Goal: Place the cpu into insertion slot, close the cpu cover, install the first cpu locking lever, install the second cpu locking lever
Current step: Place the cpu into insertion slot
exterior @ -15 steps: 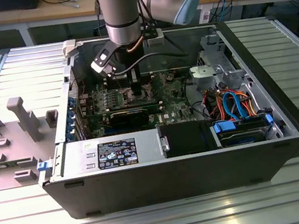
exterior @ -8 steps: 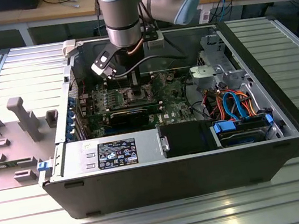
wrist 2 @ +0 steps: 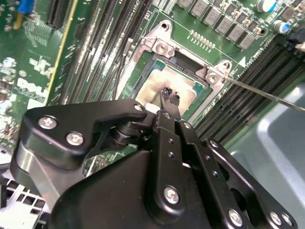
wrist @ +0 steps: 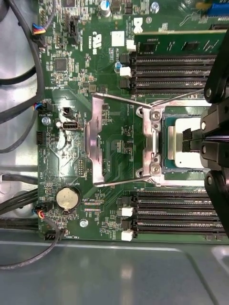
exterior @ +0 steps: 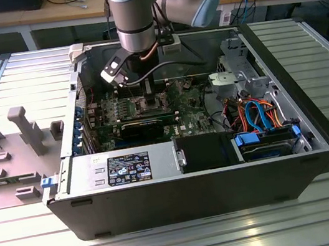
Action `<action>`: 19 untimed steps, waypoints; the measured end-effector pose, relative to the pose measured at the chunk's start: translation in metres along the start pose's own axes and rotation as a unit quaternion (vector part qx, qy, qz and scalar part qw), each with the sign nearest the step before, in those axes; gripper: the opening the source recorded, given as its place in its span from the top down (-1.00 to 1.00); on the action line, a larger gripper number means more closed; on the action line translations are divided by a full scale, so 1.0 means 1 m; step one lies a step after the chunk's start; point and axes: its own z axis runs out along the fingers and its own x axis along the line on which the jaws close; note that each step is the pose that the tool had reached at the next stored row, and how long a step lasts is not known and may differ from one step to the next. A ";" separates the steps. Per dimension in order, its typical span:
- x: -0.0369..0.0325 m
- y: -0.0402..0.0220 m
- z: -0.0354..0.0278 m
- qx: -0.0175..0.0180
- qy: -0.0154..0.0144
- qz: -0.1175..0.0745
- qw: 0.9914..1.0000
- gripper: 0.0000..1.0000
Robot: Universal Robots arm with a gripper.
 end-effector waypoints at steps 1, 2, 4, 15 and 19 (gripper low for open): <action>0.0000 0.0002 -0.0026 0.000 0.000 0.000 1.000 0.79; 0.0000 0.0003 -0.0039 0.000 0.000 0.000 1.000 0.79; 0.0000 0.0004 -0.0063 0.000 0.000 0.000 1.000 0.79; 0.0001 0.0020 -0.0190 0.000 -0.001 0.000 1.000 0.79; 0.0001 0.0024 -0.0239 0.000 -0.001 0.000 1.000 0.79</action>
